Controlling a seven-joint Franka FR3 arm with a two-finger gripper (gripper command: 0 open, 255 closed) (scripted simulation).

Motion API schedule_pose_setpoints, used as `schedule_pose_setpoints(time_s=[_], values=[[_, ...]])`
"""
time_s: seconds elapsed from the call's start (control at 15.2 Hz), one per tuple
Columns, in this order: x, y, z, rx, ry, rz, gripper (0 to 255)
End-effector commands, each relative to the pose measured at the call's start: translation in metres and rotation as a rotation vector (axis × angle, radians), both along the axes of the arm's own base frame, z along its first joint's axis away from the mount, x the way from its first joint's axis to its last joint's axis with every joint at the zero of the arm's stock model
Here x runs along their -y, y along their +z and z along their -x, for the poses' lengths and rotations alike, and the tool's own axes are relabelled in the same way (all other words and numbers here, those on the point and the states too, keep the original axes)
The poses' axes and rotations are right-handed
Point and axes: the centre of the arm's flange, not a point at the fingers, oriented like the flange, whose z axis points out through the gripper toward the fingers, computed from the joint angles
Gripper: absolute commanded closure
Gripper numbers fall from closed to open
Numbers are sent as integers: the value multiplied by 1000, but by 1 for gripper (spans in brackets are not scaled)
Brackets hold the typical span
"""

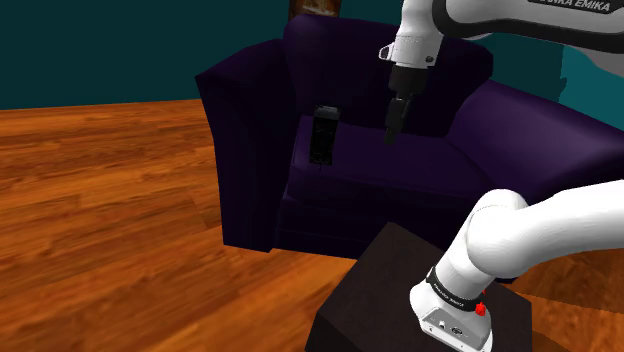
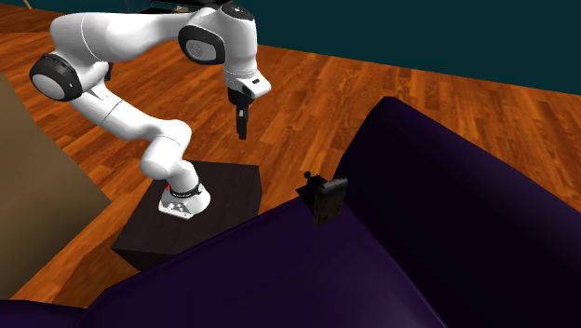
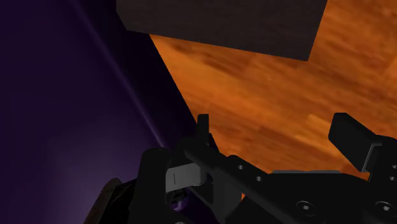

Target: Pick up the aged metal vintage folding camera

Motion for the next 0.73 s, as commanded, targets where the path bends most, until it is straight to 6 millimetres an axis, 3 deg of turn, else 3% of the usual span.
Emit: schedule_pose_setpoints(time_s=[0.0,0.33,0.66], values=[[0,0,0,0,0,0,0],[2,-23,-61,-1,-205,13,0],[17,-46,-120,-2,-409,27,0]])
